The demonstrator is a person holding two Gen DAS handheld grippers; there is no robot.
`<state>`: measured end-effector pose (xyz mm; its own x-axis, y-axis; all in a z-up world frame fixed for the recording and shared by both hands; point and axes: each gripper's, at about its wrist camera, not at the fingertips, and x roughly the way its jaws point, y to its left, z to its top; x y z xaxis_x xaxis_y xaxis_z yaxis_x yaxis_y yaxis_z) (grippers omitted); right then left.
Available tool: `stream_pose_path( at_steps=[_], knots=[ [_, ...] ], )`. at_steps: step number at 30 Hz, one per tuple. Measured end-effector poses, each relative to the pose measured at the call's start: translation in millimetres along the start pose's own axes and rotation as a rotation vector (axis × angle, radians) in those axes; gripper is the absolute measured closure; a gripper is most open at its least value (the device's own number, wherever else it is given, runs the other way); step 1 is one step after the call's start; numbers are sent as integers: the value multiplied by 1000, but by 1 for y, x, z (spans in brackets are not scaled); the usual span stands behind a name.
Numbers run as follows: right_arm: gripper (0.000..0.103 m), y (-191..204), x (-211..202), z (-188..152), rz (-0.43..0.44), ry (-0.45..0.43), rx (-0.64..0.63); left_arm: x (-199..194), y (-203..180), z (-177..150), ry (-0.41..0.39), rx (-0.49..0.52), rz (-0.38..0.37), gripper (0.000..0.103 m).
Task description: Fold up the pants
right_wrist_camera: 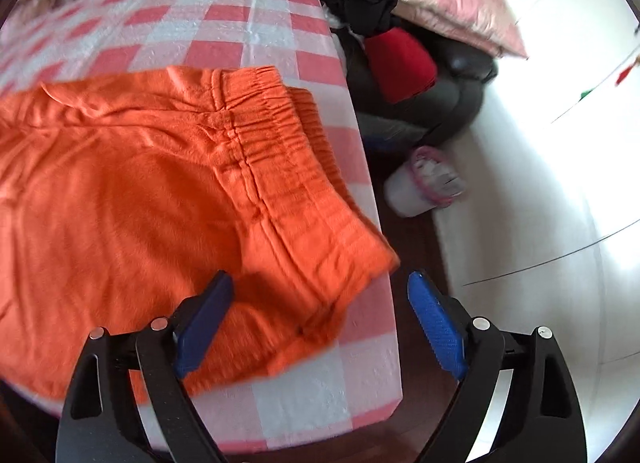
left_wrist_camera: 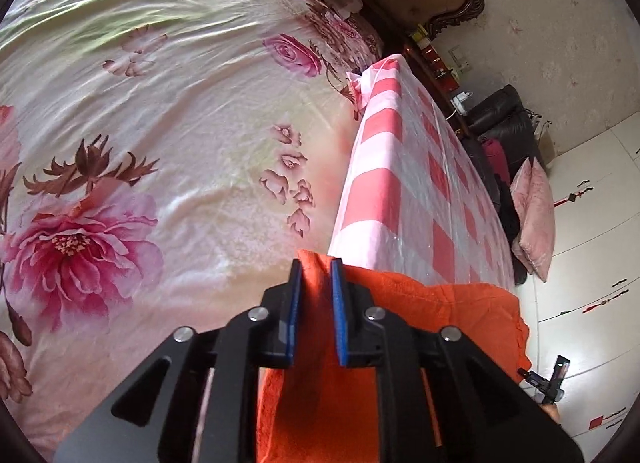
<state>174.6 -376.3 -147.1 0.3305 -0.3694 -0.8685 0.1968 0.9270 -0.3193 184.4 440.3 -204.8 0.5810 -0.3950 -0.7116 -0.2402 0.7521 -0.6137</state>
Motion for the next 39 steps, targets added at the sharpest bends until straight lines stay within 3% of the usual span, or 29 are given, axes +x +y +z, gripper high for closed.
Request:
stream_pose_path(
  at_steps=[1,2,6,8,11,14,20,23,25,28,31,39],
  knots=[
    [16,-12,-7,-2,-10,-12,9,-4,0,1,-18,-7,41,59],
    [16,-20,-12,-4,-8,-19,22,-10,0,2,-44,-20,59,54],
    [15,-79,-32,13,136,-95,155,-38,-27,5,-148,15,85,54],
    [15,-86,-30,35,233,-125,138,-42,-52,1,-181,43,73,53],
    [15,-78,-6,70,389,-86,85,-40,-83,-10,-204,50,54,49],
    [15,-56,27,102,457,-25,9,-37,-107,-34,-217,53,55,49],
    [15,-21,71,135,623,102,-59,-53,-81,-89,-235,-55,80,47],
    [15,-2,80,143,639,112,-110,-67,-52,-113,-241,-152,95,47],
    [51,13,79,146,641,101,-153,-77,-35,-127,-247,-205,118,47],
    [65,29,70,144,549,37,-202,-86,-21,-141,-247,-239,161,46],
    [70,16,69,141,516,11,-100,-88,-19,-147,-244,-257,172,46],
    [69,-54,83,111,396,-4,153,-78,-49,-131,-247,-203,162,45]
  ],
)
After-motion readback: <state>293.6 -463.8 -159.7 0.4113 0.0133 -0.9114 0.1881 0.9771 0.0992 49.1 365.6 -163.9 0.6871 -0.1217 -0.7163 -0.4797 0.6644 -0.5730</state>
